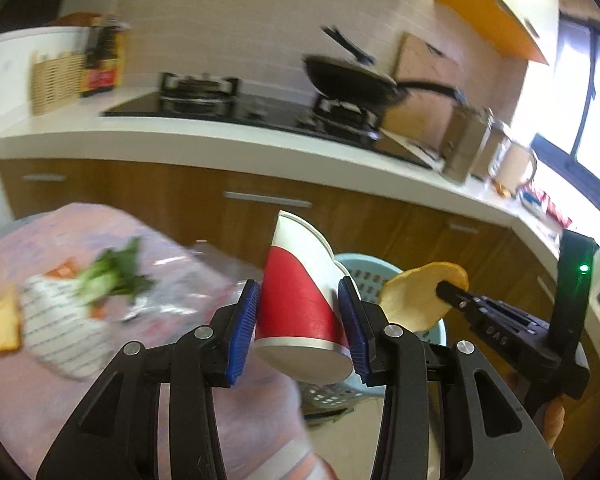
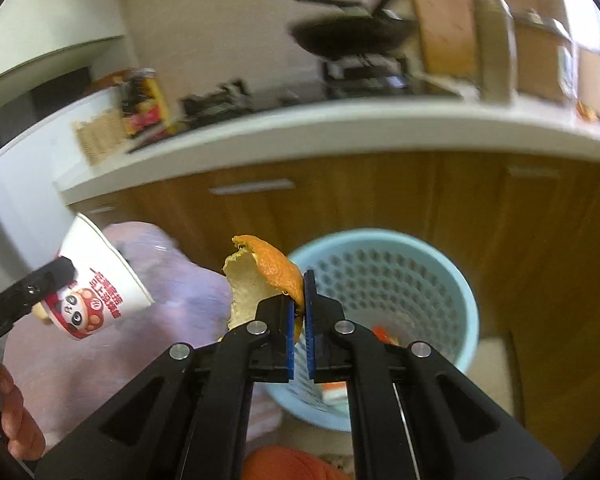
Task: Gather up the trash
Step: 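Move cup and peel over the basket and open both tools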
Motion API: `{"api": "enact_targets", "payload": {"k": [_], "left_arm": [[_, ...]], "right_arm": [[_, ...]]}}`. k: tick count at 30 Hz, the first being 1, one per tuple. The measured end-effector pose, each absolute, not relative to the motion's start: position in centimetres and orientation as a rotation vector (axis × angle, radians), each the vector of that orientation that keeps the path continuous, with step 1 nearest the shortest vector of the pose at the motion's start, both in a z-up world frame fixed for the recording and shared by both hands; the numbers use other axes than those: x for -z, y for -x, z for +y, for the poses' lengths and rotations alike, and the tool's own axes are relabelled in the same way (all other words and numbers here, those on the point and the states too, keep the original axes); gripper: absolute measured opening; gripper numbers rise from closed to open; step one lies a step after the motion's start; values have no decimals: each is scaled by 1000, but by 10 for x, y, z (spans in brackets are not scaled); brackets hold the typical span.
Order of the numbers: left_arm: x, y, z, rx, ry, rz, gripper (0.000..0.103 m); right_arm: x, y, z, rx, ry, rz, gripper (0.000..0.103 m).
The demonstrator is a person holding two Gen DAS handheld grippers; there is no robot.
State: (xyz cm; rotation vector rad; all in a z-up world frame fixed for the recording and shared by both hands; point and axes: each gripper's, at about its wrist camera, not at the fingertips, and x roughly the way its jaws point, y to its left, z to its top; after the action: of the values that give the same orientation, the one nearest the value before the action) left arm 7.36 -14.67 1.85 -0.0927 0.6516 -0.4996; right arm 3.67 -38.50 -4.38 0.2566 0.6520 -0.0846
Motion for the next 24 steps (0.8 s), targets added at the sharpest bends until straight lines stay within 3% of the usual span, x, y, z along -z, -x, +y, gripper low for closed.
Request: {"api": "enact_targets", "payload": {"k": [13,17,19,22,24], "left_arm": [[32,-128,-261,558,-46,790,40],[46,-139,-272,567,-56,839,42],[53,-142,-274,558,-66,852,42],[59,-144,-272,555,-68,873,55],[59,-142,-268,558,-60,873,56]], "right_arm": [[126,-78,-446,149,-373,896,7],[140,-84,-455,124,-411,962,23],[140,-81,-455,136,-384,963,24],[133,-75,-461,107,-423,940,30],[124,-70,-464,110,-432,911,46]]}}
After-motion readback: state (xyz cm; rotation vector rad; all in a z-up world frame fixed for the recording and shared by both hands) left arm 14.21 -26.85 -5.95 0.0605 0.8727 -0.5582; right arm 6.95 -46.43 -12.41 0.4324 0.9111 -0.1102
